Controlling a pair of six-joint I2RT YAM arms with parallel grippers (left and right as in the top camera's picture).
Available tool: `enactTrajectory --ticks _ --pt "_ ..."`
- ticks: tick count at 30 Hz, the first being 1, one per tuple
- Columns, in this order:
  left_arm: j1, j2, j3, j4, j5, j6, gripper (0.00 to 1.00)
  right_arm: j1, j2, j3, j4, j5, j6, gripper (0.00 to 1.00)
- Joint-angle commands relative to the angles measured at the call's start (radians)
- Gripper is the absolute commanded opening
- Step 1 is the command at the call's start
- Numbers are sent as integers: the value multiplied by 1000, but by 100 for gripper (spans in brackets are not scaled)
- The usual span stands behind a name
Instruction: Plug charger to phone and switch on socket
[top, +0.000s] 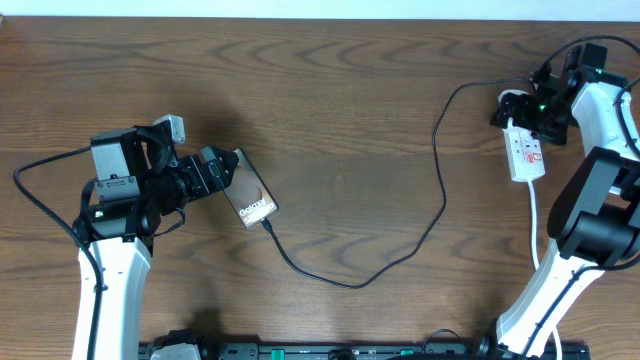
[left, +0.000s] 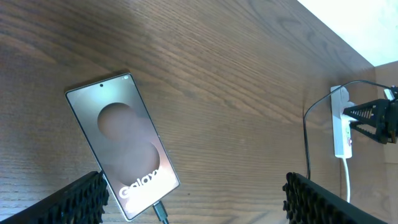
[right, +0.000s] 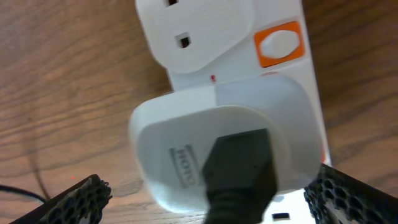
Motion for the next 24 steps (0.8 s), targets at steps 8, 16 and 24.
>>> enactTrajectory --ticks 8,16,24 --pt "0 -3 0 -2 -6 17 89 6 17 12 12 -75 2 99" --pt "0 -3 0 -2 -6 17 89 6 17 12 12 -142 -5 99" --pt "0 -3 0 -2 -6 17 89 7 17 12 2 -158 0 99"
